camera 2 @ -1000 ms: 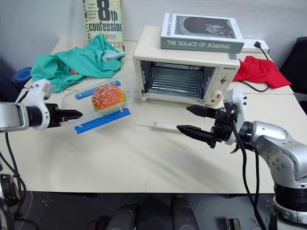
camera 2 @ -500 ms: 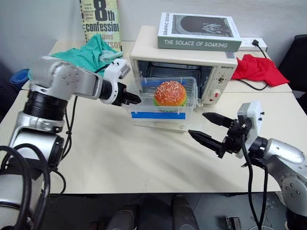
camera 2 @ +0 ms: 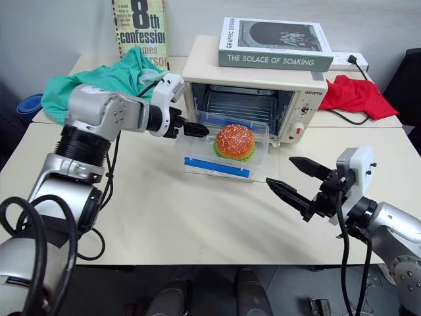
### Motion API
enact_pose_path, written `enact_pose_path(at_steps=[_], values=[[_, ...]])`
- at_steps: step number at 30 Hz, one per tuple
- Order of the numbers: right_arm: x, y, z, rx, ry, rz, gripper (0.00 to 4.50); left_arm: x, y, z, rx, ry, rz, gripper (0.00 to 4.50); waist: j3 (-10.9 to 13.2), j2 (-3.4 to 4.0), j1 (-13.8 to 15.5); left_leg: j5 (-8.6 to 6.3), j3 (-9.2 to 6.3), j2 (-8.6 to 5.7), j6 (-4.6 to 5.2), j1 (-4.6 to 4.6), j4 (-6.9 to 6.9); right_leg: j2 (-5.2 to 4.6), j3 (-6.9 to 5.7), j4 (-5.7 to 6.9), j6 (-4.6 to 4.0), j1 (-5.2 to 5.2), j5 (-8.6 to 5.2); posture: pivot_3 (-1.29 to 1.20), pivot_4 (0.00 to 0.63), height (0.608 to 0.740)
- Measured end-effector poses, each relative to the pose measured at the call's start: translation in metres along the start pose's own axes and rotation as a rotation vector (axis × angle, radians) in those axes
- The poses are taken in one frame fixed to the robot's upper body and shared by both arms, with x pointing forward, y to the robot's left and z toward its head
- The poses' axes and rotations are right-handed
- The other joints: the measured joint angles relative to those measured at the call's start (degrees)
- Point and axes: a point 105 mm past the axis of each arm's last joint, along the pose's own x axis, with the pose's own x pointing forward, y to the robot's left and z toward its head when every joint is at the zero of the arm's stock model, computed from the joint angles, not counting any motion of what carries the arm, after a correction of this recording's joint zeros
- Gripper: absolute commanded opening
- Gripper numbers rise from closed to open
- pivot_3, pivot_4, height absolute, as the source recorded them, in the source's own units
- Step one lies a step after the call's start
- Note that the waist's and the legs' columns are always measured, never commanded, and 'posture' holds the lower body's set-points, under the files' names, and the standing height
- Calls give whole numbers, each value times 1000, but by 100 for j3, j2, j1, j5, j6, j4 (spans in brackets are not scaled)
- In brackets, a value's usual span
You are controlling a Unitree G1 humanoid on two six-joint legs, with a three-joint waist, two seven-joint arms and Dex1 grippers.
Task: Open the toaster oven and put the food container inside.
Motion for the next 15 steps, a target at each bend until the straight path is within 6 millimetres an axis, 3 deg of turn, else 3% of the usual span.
enact_pose_path(at_steps=[4,7,11,15], values=[[0,1,-3,19,9,-1,4500,-37,-1,1,16,-156,-109,4485,0,0,35,4,-2,1,-2,3,11,-1,-2,13,-3,3,-2,0,150,740],[2,6,-2,37,-1,30,3633,-64,-11,2,40,-254,-240,4500,0,0,47,3,-4,-3,-2,2,16,-5,-3,9,-2,9,-1,0,150,740],[11,16,-11,77,21,91,2219,-94,-27,-22,118,-277,-425,3290,0,1,47,3,-4,-2,-1,1,12,-5,-5,-1,-2,11,-1,0,150,740],[24,25,-22,90,62,151,784,-87,-51,-62,259,-141,-551,2025,0,0,64,3,-6,-3,0,3,16,-7,-6,-8,-2,20,-1,0,150,740]])
